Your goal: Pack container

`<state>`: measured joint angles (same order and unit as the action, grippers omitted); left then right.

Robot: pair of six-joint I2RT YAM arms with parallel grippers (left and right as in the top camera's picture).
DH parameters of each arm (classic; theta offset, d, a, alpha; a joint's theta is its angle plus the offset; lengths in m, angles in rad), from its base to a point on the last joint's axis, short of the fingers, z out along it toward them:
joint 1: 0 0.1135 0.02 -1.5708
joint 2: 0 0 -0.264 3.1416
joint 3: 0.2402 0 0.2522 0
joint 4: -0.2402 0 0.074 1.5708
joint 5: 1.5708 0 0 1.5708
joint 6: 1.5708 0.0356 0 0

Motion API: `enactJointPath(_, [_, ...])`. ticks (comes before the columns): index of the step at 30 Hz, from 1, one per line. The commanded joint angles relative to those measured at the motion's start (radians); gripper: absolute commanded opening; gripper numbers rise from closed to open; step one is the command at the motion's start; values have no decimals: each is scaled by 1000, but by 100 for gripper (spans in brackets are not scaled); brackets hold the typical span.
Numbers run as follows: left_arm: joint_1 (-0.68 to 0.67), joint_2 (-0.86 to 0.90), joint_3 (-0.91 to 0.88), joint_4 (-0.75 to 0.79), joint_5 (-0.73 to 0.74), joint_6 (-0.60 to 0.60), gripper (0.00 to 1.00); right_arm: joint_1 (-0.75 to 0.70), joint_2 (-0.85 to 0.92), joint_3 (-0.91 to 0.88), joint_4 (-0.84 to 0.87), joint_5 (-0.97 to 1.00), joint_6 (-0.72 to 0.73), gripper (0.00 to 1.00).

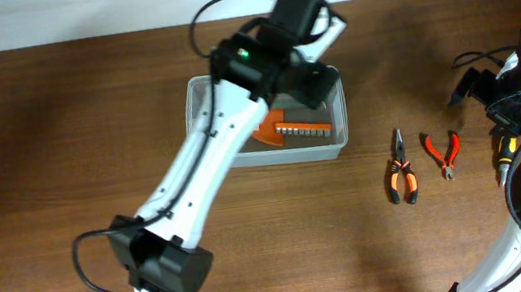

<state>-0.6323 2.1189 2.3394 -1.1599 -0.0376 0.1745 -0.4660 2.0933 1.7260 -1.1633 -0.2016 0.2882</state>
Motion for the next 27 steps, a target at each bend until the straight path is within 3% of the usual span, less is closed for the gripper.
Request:
enactJointPath(1, [100,-39,25,-57,-16,-100,95,1,-34,12,21,-6,11,99])
enactJointPath(6, [304,-109,29,-166,-66,-100,96,2,-34,13,142,-36,5,99])
enactJointPath(8, [406,-128,29,-212,-73,-100,96,-1,-34,23,123,-125,-108,98])
enactJointPath(10, [515,-134,29,-253,-72,-100,98,5,-37,29,108,-238,-180,77])
enactJointPath(12, [629,-132,29,-286,-72,-100,99,33,-54,30,100,-246,-185,76])
enactJointPath(15, [765,-125,27,-293,-61,-100,99,109,-109,30,87,-130,-184,76])
enactJointPath(20, [941,-124,27,-292,-33,-100,99,291,-209,29,17,243,-106,80])
enactJointPath(27, [1065,-124,27,-292,-34,-100,99,462,-229,29,-176,285,-63,81])
